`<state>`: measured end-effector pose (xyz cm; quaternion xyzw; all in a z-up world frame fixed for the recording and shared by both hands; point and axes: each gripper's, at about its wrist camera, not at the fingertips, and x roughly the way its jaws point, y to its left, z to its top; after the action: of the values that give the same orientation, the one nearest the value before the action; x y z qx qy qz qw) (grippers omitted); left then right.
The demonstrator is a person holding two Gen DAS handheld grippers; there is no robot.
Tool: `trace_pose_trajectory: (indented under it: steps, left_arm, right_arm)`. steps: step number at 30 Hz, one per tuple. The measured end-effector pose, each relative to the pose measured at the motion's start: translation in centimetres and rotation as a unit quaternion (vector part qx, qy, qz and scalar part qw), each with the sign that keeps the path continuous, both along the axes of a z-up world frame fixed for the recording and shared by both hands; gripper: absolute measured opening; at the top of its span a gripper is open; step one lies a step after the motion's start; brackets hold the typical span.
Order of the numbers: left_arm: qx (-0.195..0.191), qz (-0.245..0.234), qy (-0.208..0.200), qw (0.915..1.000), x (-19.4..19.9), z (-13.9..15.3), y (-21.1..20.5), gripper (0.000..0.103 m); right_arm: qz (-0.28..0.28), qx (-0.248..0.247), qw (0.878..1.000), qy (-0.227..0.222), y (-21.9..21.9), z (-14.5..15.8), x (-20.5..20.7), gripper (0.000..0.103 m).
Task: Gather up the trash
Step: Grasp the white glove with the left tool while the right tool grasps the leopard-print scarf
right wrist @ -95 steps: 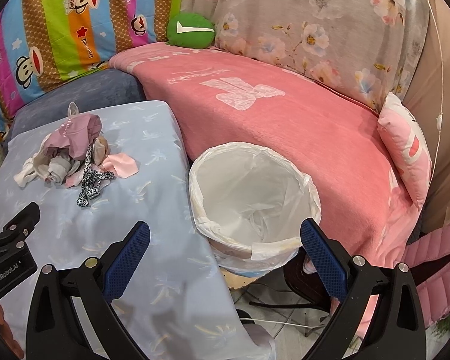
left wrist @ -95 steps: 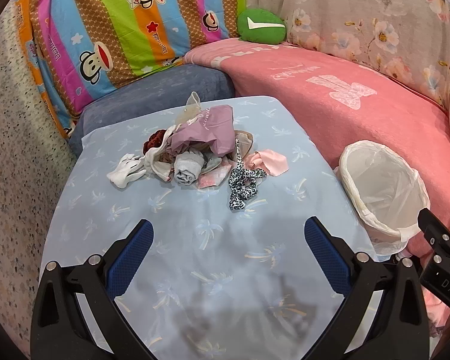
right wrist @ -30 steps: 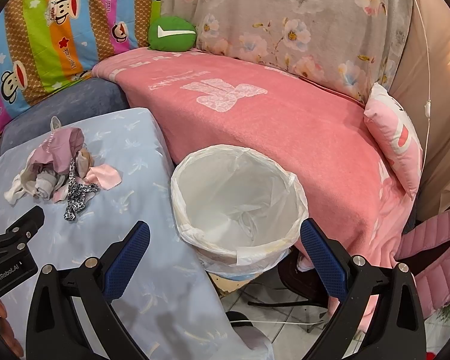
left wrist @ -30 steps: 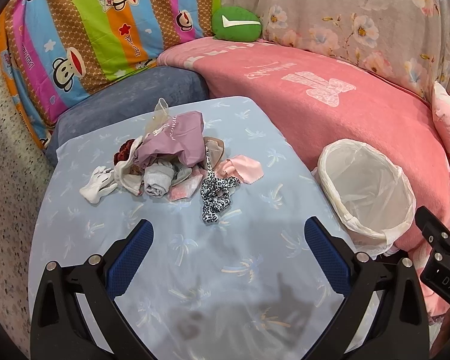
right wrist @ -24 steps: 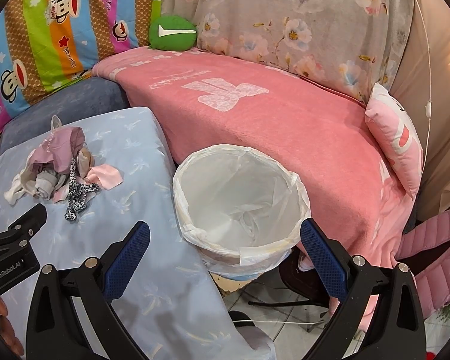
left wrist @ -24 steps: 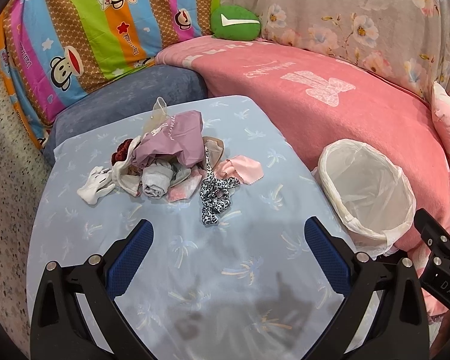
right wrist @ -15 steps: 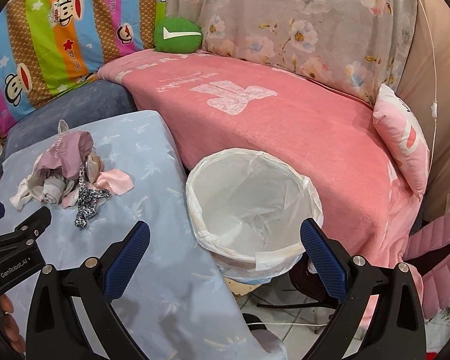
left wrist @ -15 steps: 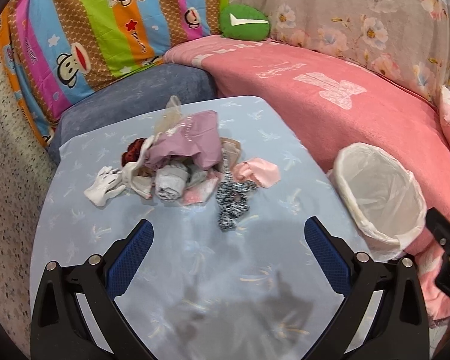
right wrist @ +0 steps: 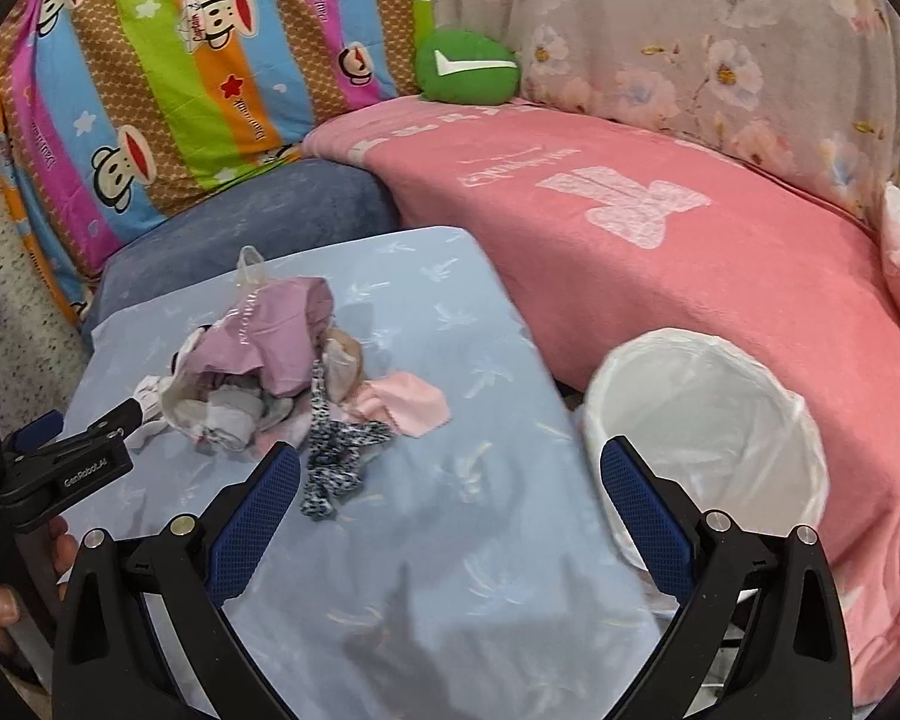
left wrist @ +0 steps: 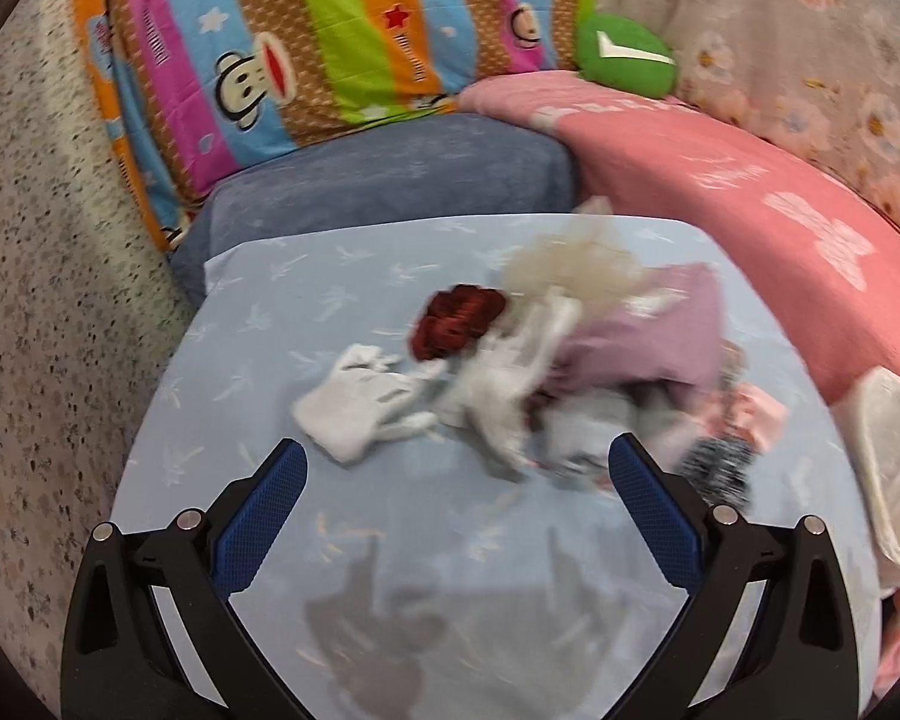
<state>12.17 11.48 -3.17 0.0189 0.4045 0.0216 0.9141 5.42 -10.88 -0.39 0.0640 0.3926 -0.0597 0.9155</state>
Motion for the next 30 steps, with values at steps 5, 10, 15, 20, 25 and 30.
trace_pose_trajectory:
  steps: [5, 10, 15, 20, 25, 30]
  left_arm:
    - [-0.004, 0.045, 0.019, 0.9988, 2.9, -2.4, 4.4, 0.096]
    - [-0.018, 0.08, 0.046, 0.9955, 5.1, -4.5, 6.9, 0.096]
    - [-0.074, 0.089, 0.064, 0.9912, 6.4, -6.4, 8.5, 0.096]
    - [-0.104, 0.082, 0.076, 0.9883, 6.9, -7.7, 8.5, 0.082]
    - [-0.135, 0.057, 0.083, 0.9858, 6.8, -7.9, 8.5, 0.045]
    - [-0.144, 0.041, 0.075, 0.9859, 6.1, -6.9, 8.0, 0.02]
  right_arm:
    - [0.026, 0.01, 0.999, 0.021, 3.2, -2.8, 3.9, 0.097]
    - [0.042, 0.004, 0.998, 0.041, 5.6, -5.6, 6.5, 0.097]
    - [0.048, -0.001, 0.997, 0.064, 7.2, -8.2, 8.1, 0.089]
    - [0.047, -0.005, 0.995, 0.09, 7.6, -10.3, 8.4, 0.071]
    - [0.051, 0.008, 0.992, 0.111, 7.7, -11.8, 7.9, 0.038]
    - [0.062, 0.011, 0.992, 0.11, 7.9, -11.6, 6.7, 0.017]
